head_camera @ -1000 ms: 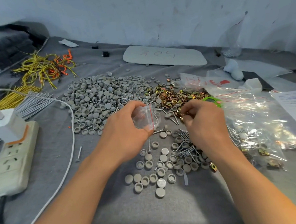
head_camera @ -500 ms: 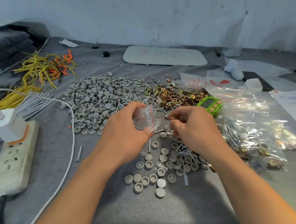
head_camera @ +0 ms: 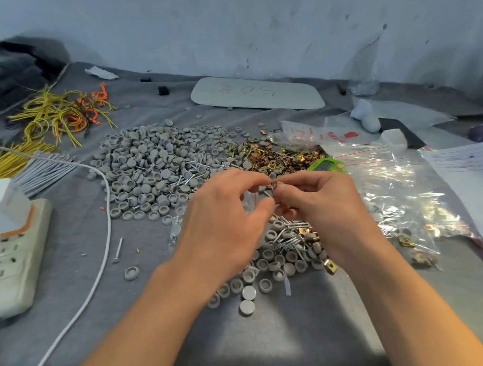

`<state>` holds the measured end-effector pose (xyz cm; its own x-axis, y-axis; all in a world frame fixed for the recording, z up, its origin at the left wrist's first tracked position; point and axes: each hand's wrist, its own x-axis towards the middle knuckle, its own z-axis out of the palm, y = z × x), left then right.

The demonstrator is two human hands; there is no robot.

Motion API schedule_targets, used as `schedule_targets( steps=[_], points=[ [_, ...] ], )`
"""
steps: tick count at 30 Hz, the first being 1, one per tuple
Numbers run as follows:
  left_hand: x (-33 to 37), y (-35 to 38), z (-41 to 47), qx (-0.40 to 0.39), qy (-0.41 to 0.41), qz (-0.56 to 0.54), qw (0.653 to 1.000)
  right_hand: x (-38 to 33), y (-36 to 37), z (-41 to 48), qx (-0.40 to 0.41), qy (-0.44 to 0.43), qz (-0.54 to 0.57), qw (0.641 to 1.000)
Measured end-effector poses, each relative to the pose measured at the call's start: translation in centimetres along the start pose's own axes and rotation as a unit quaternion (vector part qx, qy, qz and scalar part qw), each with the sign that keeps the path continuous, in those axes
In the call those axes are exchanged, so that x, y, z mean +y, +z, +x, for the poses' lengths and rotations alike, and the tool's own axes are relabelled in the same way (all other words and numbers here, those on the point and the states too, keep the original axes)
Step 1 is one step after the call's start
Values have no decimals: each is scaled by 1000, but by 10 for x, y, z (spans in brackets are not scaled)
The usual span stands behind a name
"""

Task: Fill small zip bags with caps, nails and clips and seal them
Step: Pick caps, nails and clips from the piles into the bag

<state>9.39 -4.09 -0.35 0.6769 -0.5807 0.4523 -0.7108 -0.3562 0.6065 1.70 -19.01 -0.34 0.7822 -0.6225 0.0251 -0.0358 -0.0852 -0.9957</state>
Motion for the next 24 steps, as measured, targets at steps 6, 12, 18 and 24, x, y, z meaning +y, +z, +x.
schedule_targets(
  steps=[6,12,18,24],
  points=[
    [0,2,-2,-44,34,-36,998,-6,-12,-20,-50,44,33,997],
    [3,-3,4,-52,-6,-119,992,-11,-10,-29,-66,87,59,992],
    [10,-3,3,-2,2,-108,994,-16,-11,-29,-98,99,95,986],
    [13,3,2,49,-11,-81,995,-14,-3,-26,-77,106,91,987]
  ],
)
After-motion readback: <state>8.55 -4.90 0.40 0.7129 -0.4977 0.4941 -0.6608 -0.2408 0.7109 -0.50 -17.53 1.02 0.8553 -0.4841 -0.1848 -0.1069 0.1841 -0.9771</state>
